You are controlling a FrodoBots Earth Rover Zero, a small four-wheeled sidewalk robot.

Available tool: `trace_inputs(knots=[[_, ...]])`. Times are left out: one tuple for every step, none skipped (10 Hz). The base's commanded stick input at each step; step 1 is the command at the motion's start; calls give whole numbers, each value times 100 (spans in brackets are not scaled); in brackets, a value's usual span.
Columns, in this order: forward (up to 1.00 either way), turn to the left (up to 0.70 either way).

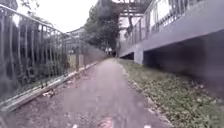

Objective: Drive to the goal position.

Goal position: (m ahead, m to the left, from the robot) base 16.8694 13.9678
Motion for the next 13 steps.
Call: trace_inputs(knots=[[70, 0], [70, 0], [70, 0], [70, 0], [70, 0], [70, 0], [70, 0], [70, 0], [70, 0], [70, 0], [70, 0], [70, 0], [70, 0]])
